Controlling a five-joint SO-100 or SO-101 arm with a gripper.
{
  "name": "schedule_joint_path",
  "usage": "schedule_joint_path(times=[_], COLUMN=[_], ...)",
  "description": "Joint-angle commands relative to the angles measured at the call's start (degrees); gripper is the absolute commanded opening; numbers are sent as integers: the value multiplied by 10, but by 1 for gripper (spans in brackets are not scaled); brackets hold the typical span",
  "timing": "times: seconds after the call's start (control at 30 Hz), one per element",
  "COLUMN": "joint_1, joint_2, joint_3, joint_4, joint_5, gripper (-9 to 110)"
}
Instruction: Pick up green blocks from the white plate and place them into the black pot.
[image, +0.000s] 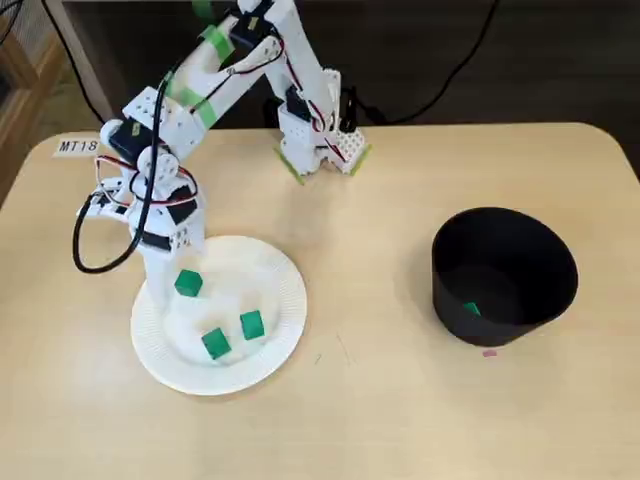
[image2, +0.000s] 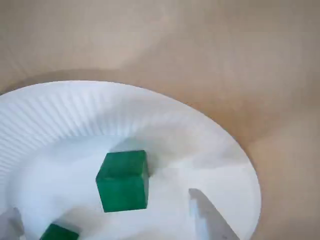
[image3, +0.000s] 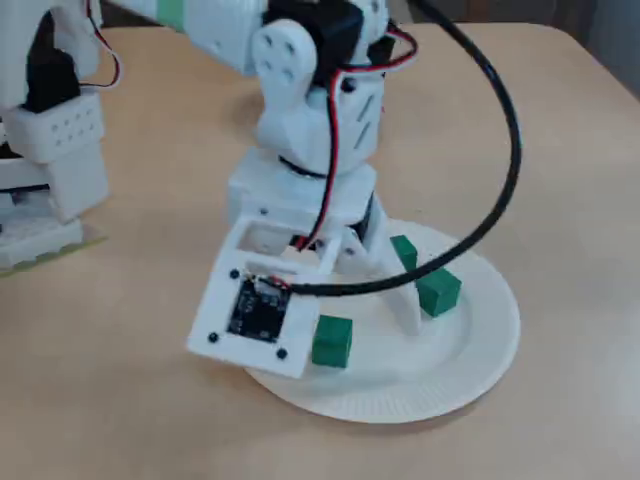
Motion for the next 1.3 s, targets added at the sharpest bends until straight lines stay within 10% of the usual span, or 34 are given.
schedule_joint_path(times=[0.0, 0.3, 0.5, 1.27], joint_1=[-5, -4, -6, -234], joint_2=[1, -25, -35, 302], joint_3=[-22, -22, -22, -26], joint_4=[-11, -58, -95, -93], joint_5=[4, 32, 78, 206], gripper=[43, 34, -2, -2])
